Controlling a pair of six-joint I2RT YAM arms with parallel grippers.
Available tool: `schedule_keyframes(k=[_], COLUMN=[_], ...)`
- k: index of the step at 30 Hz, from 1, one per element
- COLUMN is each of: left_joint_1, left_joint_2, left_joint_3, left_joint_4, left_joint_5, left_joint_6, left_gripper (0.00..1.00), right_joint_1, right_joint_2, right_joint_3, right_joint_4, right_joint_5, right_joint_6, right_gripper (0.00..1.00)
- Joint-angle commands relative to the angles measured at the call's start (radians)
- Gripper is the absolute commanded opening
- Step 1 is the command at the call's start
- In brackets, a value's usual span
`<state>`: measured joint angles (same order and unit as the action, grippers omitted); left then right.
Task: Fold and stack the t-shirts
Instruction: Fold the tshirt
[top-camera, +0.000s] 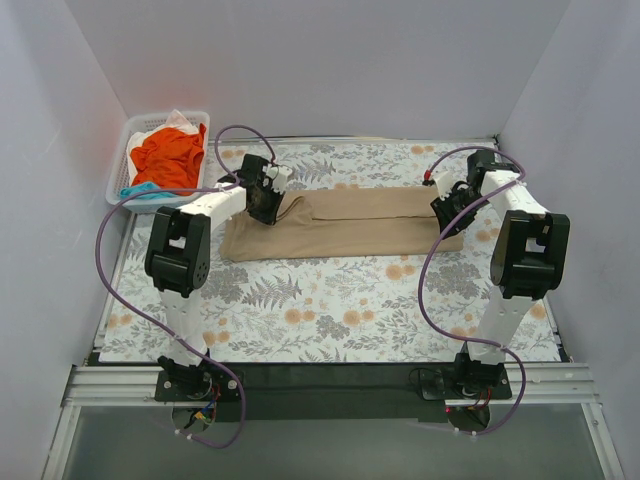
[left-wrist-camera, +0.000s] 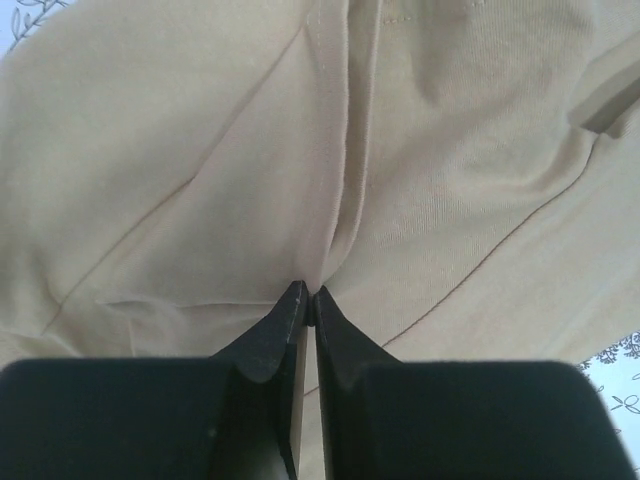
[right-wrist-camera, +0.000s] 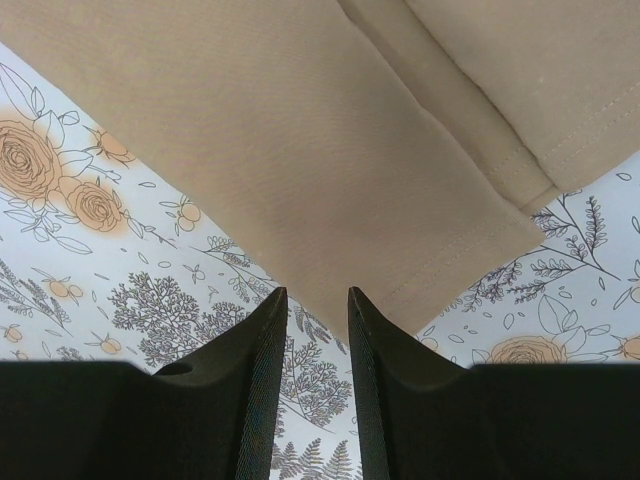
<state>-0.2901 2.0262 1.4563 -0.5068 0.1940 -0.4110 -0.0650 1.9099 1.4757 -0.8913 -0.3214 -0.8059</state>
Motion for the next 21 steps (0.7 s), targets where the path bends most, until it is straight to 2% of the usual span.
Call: schedule_keyframes(k=[1,5,13,14,15,16,17,21], left_joint_1=[0.002,0.005,0.042,0.043,0.045,0.045,0.045,0.052], left_joint_2=[-0.029,-0.020,0.072,0.091,0.101,0.109,0.121,0.118], left_joint_3=[0.047,0.104,0.237,0.248,0.271,0.279,0.294,0.302], left_joint_4=[0.020,0.022,0.048,0.050,0.051,0.051,0.053,0.068], left_joint_5=[-0.034,-0.062,-0.130,-0.137,-0.142,-0.148,-0.156,-0.182], left_joint_6=[0.009,0.015,0.018,0.020,0.023,0.021,0.020,0.005], left_gripper=[0.07,0.00,0.00,0.04,0.12,0.25,0.30,0.34], right_joint_1=[-0.001,-0.001,-0.001,-0.001,-0.001,-0.001,-0.001,-0.001], right_joint_2=[-0.002,-0.003,0.000,0.001,0.003,0.003,0.005,0.008], right_joint_3=[0.020,0.018,0.021,0.023,0.023,0.023,0.023,0.026], right_joint_4=[-0.011,-0.009,-0.011,-0.011,-0.011,-0.009,-0.009,-0.011], right_joint_5=[-0.021,-0.021,-0.022,-0.022,-0.022,-0.025,-0.025,-0.025], right_joint_6=[0.013,0.010,0.010,0.010,0.011,0.011,0.011,0.014], right_gripper=[0.32,0.32,0.32,0.32,0.32,0.32,0.33,0.33])
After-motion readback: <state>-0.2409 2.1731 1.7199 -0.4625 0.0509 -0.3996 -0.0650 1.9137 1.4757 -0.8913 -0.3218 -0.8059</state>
